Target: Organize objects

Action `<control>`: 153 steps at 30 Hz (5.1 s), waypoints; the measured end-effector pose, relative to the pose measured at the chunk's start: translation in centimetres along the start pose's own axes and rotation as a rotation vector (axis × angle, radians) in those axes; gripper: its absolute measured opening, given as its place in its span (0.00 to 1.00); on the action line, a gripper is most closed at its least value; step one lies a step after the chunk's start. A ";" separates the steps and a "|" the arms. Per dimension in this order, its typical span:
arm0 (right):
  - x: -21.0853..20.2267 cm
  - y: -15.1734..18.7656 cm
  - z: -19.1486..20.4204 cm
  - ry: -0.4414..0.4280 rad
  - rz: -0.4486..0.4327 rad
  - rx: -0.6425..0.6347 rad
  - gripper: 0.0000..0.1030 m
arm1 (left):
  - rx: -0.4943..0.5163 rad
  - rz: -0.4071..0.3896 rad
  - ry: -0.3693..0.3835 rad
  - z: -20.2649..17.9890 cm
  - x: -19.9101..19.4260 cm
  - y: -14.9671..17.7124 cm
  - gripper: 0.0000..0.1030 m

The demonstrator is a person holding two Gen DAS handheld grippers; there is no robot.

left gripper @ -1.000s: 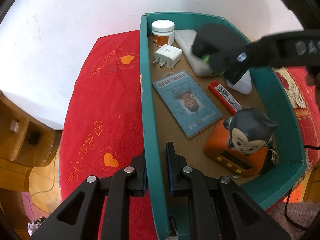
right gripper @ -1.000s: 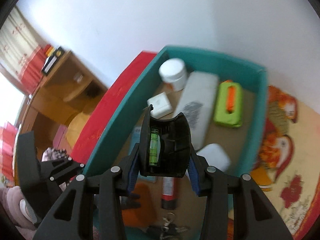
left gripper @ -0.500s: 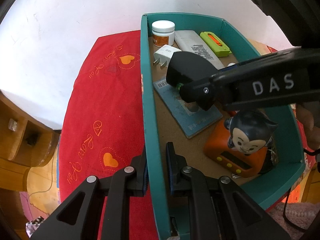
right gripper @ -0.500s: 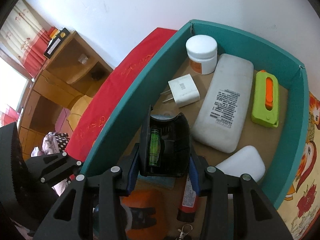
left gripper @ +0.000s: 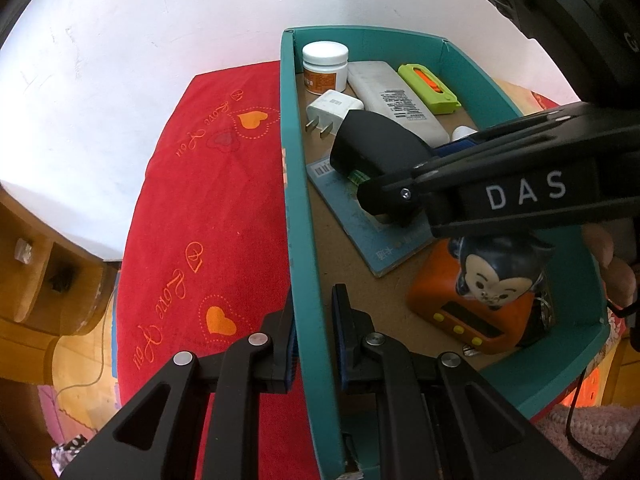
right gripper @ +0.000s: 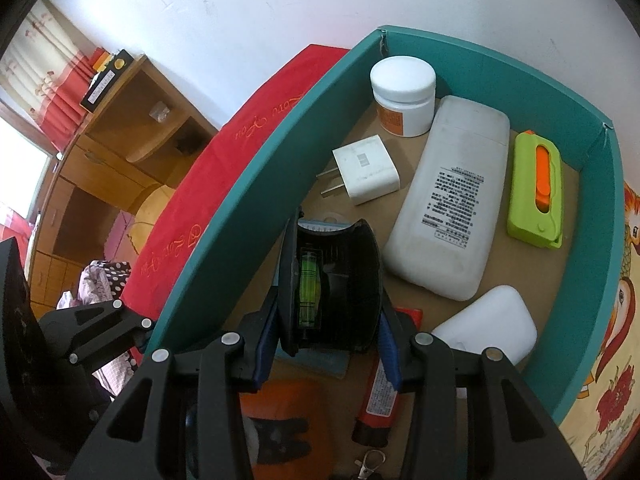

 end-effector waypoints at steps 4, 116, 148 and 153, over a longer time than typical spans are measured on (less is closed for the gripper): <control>-0.2 0.0 -0.1 0.012 0.002 -0.005 0.57 | -0.003 0.001 0.009 0.0 0.1 0.0 0.14; -18.4 14.8 -11.6 0.354 -0.322 0.481 0.74 | -0.070 -0.147 -0.018 -10.2 -8.5 -3.4 0.77; -18.4 15.0 -11.6 0.353 -0.321 0.478 0.74 | -0.067 -0.122 -0.025 -10.0 -8.2 -2.9 0.77; -18.4 14.9 -11.7 0.352 -0.322 0.478 0.74 | -0.067 -0.122 -0.027 -10.0 -8.1 -3.0 0.77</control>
Point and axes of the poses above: each gripper's, at about its wrist camera, not at the fingertips, and x roughly the way its jaws point, z to its left, y to its underside, the point moved 7 cm from there along x, roughly the way its jaws point, and after that the axes turned 10 degrees about y, right-handed, at the moved point
